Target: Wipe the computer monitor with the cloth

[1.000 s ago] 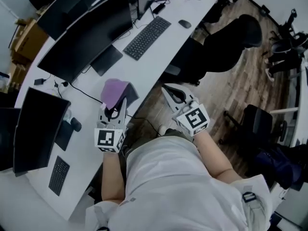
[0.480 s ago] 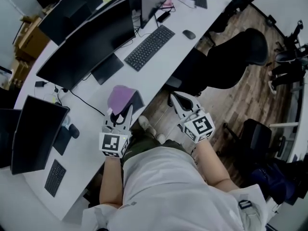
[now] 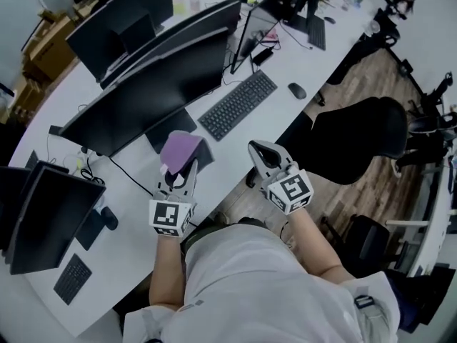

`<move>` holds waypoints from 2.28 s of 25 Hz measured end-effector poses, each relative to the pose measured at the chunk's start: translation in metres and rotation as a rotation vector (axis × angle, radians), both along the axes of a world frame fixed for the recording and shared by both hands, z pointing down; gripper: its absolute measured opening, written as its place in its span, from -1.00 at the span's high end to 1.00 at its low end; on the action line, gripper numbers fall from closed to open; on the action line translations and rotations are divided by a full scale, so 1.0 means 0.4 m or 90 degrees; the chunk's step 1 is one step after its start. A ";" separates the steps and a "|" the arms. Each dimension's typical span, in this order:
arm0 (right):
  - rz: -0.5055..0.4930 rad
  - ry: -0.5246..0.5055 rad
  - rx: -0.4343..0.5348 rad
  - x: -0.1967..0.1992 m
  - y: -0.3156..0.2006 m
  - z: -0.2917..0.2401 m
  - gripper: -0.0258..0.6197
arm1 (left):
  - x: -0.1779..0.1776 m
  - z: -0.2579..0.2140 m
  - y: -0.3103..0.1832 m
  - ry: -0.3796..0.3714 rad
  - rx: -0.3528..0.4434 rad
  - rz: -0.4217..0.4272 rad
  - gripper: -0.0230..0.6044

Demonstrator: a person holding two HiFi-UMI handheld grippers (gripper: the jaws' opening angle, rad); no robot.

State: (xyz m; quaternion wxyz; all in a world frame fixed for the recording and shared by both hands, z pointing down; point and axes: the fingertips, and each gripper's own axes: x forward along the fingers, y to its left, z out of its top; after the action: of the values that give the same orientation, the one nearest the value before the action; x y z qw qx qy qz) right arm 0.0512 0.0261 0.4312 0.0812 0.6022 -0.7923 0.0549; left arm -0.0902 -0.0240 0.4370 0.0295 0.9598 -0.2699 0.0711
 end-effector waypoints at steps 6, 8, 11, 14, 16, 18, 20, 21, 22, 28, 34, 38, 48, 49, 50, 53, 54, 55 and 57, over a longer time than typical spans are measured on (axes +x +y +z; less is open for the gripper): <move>-0.063 0.001 -0.006 -0.064 -0.174 -0.001 0.89 | -0.063 0.011 -0.120 0.013 -0.003 -0.068 0.64; -0.087 0.003 -0.007 -0.088 -0.213 -0.002 0.89 | -0.087 0.007 -0.150 0.017 -0.003 -0.099 0.64; -0.124 0.000 -0.006 -0.124 -0.258 -0.004 0.89 | -0.124 -0.006 -0.178 0.024 0.001 -0.143 0.64; -0.165 -0.002 -0.005 -0.153 -0.300 -0.005 0.89 | -0.154 -0.027 -0.201 0.027 0.014 -0.183 0.64; -0.194 -0.004 -0.003 -0.168 -0.325 -0.008 0.89 | -0.172 -0.039 -0.214 0.021 0.022 -0.213 0.64; -0.221 -0.010 -0.004 -0.175 -0.349 -0.013 0.89 | -0.183 -0.052 -0.224 0.012 0.030 -0.246 0.64; -0.246 -0.019 -0.007 -0.182 -0.371 -0.016 0.89 | -0.190 -0.071 -0.236 0.001 0.042 -0.278 0.64; -0.260 -0.022 -0.008 -0.185 -0.379 -0.018 0.89 | -0.192 -0.083 -0.242 -0.003 0.048 -0.294 0.64; -0.273 -0.022 -0.006 -0.188 -0.386 -0.021 0.89 | -0.193 -0.096 -0.246 -0.007 0.055 -0.307 0.64; -0.306 -0.040 -0.003 -0.167 -0.419 -0.025 0.89 | -0.179 -0.163 -0.278 -0.033 0.094 -0.369 0.64; -0.311 -0.055 -0.002 -0.129 -0.436 -0.037 0.89 | -0.154 -0.232 -0.323 -0.065 0.141 -0.396 0.63; -0.304 -0.057 0.001 -0.094 -0.450 -0.046 0.89 | -0.132 -0.281 -0.358 -0.077 0.174 -0.403 0.63; -0.265 -0.063 0.003 -0.037 -0.472 -0.055 0.89 | -0.101 -0.379 -0.451 -0.145 0.264 -0.395 0.63; -0.260 -0.064 0.002 -0.032 -0.472 -0.053 0.89 | -0.097 -0.383 -0.459 -0.145 0.265 -0.391 0.63; -0.256 -0.064 0.002 -0.028 -0.472 -0.052 0.89 | -0.093 -0.385 -0.467 -0.144 0.264 -0.386 0.63; -0.244 -0.062 0.003 -0.015 -0.472 -0.049 0.89 | -0.077 -0.379 -0.491 -0.147 0.257 -0.369 0.63; -0.240 -0.061 0.002 -0.010 -0.471 -0.048 0.89 | -0.071 -0.373 -0.499 -0.151 0.254 -0.363 0.63; -0.235 -0.061 0.002 -0.006 -0.470 -0.047 0.89 | -0.065 -0.365 -0.506 -0.156 0.250 -0.358 0.63; -0.226 -0.062 -0.001 0.003 -0.465 -0.042 0.89 | -0.052 -0.348 -0.517 -0.167 0.240 -0.347 0.63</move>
State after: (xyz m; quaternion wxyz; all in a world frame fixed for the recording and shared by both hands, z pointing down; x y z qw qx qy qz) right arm 0.0526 -0.1601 0.4143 0.0517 0.4496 -0.8891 0.0690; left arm -0.1109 -0.2309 0.2978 -0.1654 0.8237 -0.5260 0.1320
